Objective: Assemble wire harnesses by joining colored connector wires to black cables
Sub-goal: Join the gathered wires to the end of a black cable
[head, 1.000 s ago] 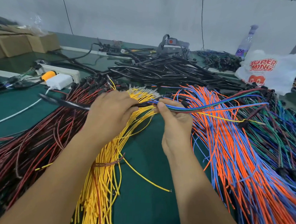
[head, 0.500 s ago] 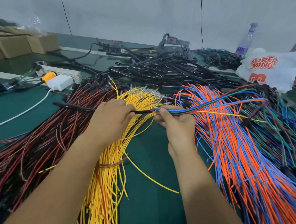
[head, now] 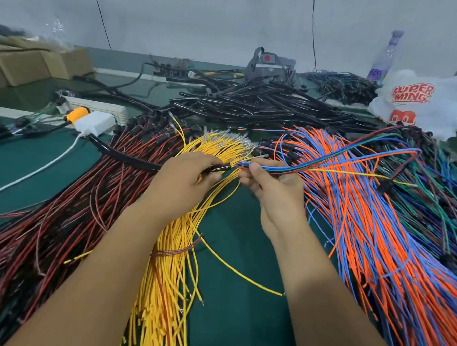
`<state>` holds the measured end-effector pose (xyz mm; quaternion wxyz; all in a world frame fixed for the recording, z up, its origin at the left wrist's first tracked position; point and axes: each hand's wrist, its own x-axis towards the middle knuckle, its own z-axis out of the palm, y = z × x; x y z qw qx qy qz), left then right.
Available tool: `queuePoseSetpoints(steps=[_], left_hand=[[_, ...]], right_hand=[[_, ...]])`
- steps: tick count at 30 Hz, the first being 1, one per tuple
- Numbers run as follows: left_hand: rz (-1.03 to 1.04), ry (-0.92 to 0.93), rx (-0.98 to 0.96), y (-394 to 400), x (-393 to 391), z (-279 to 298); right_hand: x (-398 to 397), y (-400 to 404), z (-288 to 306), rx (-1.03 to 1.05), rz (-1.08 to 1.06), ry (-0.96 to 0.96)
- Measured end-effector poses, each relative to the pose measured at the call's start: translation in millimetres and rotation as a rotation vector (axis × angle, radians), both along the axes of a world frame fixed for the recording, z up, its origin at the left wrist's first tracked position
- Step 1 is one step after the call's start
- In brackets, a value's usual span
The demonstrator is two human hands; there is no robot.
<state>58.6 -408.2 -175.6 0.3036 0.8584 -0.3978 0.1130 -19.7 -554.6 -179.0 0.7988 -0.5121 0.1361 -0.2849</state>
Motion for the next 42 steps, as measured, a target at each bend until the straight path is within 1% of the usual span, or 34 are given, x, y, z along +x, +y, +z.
queuePoseSetpoints(steps=[2, 5, 12, 21, 24, 29, 37, 42], left_hand=[[-0.017, 0.020, -0.019, -0.3, 0.6, 0.0], [-0.013, 0.097, -0.112, -0.3, 1.4, -1.0], [0.016, 0.080, -0.217, 0.1, 0.3, -2.1], [-0.044, 0.107, -0.238, -0.3, -4.0, 0.9], [-0.030, 0.088, -0.237, -2.0, -4.5, 0.7], [0.011, 0.091, -0.312, -3.9, -4.4, 0.8], [-0.037, 0.156, -0.402, -3.5, -6.9, 4.7], [-0.052, 0.228, -0.444, -2.1, -6.1, 4.7]], right_hand=[[-0.4, -0.4, 0.3, 0.029, 0.009, -0.020], [-1.4, -0.8, 1.0, 0.048, 0.037, -0.039], [-1.7, 2.2, 0.7, -0.006, 0.111, -0.033], [1.6, 2.7, -0.8, -0.002, 0.121, -0.003], [2.5, 3.6, -1.3, 0.008, 0.114, -0.020], [2.1, 7.9, -2.0, 0.040, 0.108, -0.069], [3.1, 11.4, 0.9, 0.217, 0.141, -0.107], [3.5, 14.8, 2.3, 0.364, 0.174, -0.090]])
